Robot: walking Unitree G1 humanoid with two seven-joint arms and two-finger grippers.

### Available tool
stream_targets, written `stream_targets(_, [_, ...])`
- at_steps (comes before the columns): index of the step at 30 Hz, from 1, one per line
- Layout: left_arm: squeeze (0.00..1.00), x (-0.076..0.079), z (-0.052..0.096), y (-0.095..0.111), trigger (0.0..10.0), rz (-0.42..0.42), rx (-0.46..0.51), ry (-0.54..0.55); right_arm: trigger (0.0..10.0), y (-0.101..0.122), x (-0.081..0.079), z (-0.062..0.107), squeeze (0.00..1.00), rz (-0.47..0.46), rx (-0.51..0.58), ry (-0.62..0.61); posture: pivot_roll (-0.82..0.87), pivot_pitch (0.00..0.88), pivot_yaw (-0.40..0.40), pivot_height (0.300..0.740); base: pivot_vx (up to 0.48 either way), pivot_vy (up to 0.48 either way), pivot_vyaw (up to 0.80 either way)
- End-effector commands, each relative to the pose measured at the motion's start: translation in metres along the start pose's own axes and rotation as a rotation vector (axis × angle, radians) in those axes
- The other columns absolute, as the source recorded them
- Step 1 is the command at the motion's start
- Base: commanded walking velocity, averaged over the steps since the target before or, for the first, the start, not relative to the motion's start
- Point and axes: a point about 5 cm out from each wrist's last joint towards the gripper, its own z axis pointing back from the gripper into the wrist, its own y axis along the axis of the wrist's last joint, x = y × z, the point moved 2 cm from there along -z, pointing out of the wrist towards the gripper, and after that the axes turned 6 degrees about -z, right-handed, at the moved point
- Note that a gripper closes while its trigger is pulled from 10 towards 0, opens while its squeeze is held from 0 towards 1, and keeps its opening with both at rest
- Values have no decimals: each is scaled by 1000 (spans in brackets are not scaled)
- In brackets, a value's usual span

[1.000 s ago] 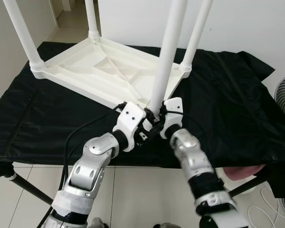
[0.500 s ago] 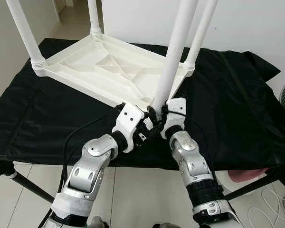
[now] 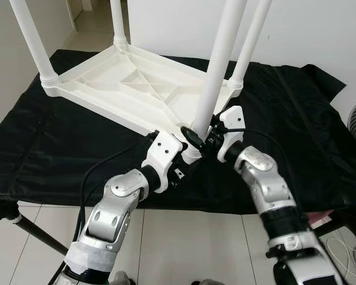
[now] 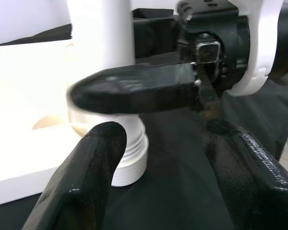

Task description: Building children table

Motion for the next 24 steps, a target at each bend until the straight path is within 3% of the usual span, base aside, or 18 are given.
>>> stream_targets(1, [0,-5,-1,-2,10000,4,-17,50,10000,-11,4,-1,0,1,-53,42,-43,16,-18,740,0,0,0])
stream_targets(10, [0,-8,-1,0,10000,-3,-14,56,10000,-21,8,-16,0,-20,-115,92,-38,18,-13,740,0,0,0])
stream_targets(15, [0,-10,-2,1,10000,-5,-12,59,10000,-25,1,-30,0,-38,-131,137,-36,16,-4,740,0,0,0])
stream_targets(16, [0,-10,-2,2,10000,-6,-12,58,8235,-26,-2,-32,0,-41,-136,145,-36,16,-4,740,0,0,0])
stream_targets(17, [0,-9,-2,2,10000,-7,-12,56,4745,-27,-4,-35,0,-45,-141,146,-36,16,-4,740,0,0,0])
stream_targets(20, [0,-10,-3,2,10000,-8,-11,55,4745,-29,-5,-38,0,-50,-148,148,-35,16,2,740,0,0,0])
stream_targets(21, [0,-10,-2,3,10000,-9,-11,55,0,-30,-6,-39,0,-46,-155,144,-35,16,2,740,0,0,0])
stream_targets(24, [0,-10,-2,3,10000,-9,-11,55,0,-32,-6,-39,0,-45,-158,138,-31,19,3,740,0,0,0])
